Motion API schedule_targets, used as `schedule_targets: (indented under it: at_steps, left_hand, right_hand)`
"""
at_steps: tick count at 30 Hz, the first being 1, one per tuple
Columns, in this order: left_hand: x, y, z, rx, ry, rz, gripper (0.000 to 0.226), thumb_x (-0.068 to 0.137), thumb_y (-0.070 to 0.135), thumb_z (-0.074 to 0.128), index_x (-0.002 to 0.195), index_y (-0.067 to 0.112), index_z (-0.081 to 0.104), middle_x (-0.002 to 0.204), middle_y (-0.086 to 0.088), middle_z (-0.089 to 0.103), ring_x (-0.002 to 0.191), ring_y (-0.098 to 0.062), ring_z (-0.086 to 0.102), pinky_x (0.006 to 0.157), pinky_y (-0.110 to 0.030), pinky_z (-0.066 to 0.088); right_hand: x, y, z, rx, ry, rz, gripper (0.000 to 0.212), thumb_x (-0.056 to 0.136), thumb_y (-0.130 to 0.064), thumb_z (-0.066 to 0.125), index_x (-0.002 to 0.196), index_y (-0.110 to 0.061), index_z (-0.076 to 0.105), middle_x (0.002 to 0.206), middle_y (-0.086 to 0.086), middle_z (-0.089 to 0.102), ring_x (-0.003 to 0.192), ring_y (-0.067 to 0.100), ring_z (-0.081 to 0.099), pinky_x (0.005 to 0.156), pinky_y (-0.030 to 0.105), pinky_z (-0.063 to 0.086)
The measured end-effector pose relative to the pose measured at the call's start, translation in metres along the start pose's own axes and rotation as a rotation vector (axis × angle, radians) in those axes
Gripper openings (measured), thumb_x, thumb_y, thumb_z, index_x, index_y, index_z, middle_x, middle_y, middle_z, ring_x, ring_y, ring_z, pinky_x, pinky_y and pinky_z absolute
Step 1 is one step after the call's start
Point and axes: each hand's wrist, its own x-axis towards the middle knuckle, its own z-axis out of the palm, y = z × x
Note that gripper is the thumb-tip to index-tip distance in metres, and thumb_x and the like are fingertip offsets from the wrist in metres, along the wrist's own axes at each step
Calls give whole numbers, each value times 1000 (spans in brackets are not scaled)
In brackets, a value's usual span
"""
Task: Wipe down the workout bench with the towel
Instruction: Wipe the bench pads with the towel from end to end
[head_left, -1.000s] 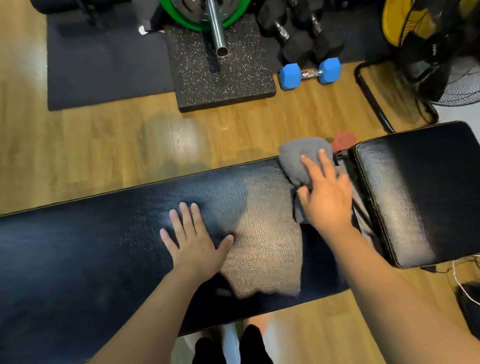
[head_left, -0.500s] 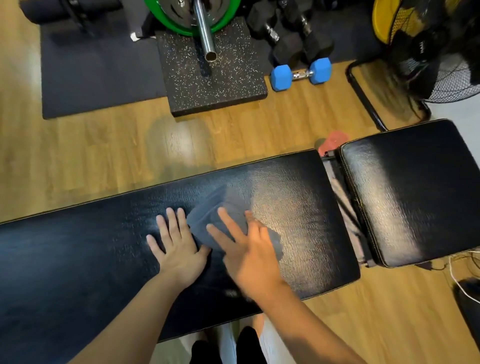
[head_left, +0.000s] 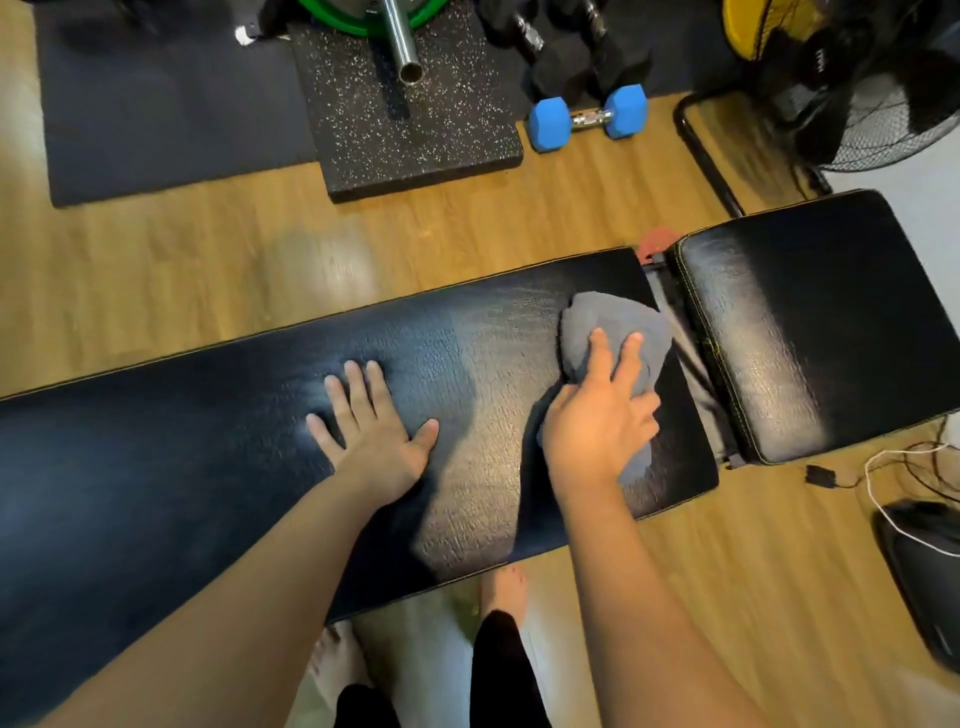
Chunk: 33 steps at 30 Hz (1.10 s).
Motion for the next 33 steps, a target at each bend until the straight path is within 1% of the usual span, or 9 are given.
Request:
schedule_targets:
  at_steps: [2, 7, 12, 14, 17, 21, 24, 27, 33]
  left_hand:
    - [-2, -6, -1, 5, 34, 32, 81, 99, 54, 30, 153, 23, -21, 161, 0, -32, 147, -23, -32, 117, -54, -17]
    - [-10, -42, 0, 123, 171, 206, 67, 101, 37, 25, 156, 29, -13, 164, 5, -23, 151, -15, -21, 121, -46, -3]
    - [-4, -45, 0, 181, 167, 216, 66, 102, 40, 22, 156, 29, -13, 164, 4, -23, 151, -15, -21, 121, -46, -2]
    - [-4, -45, 1, 191, 162, 211, 65, 102, 44, 20, 156, 29, -12, 164, 3, -22, 151, -16, -21, 121, -47, -3]
    - [-4, -47, 2, 198, 159, 223, 65, 101, 44, 19, 156, 28, -13, 164, 3, -23, 151, -17, -22, 121, -48, -3]
    - [-3, -47, 4, 194, 168, 226, 65, 101, 44, 19, 156, 28, -14, 164, 2, -23, 151, -17, -22, 120, -48, -4]
    - [-3, -47, 7, 204, 196, 227, 65, 101, 44, 19, 155, 29, -14, 165, 2, -22, 151, -18, -21, 120, -48, -3]
    - [-3, -49, 7, 191, 187, 240, 64, 102, 44, 19, 155, 31, -13, 165, 3, -21, 151, -17, -20, 120, -48, -3]
    - [-3, -52, -2, 134, 138, 258, 65, 101, 36, 28, 156, 36, -8, 165, 6, -20, 151, -14, -20, 121, -45, -4]
  right_hand:
    - [-34, -20, 6, -12, -8, -63, 67, 85, -21, 60, 146, -35, 36, 163, 1, 19, 117, 50, 42, 91, 58, 39]
    - [-125, -38, 22, -59, -74, -569, 78, 75, -29, 72, 145, -36, 38, 162, 1, 25, 122, 52, 45, 93, 55, 43]
    - [-84, 24, 4, -183, -89, -957, 74, 75, -32, 68, 144, -33, 40, 159, 2, 30, 116, 45, 49, 87, 48, 43]
    - [-53, 49, -4, -197, -54, -896, 69, 76, -30, 66, 142, -32, 44, 157, 3, 34, 112, 45, 50, 84, 48, 45]
    - [-15, 67, -9, -125, 3, -544, 63, 81, -28, 55, 143, -33, 42, 158, 1, 32, 106, 42, 48, 83, 48, 43]
    - [11, 62, -8, 3, 80, -49, 60, 88, -24, 51, 145, -34, 36, 161, 0, 24, 115, 46, 43, 93, 54, 37]
    - [-3, 31, -3, -1, 95, 181, 60, 90, -23, 50, 146, -35, 33, 163, 0, 18, 118, 46, 39, 92, 55, 34]
    - [-54, -12, 8, -57, 105, 87, 66, 85, -26, 57, 146, -35, 35, 162, 3, 21, 108, 43, 44, 86, 51, 35]
    - [-146, -17, 23, -105, -99, -631, 76, 77, -35, 69, 145, -35, 35, 161, 0, 25, 120, 47, 47, 87, 53, 44]
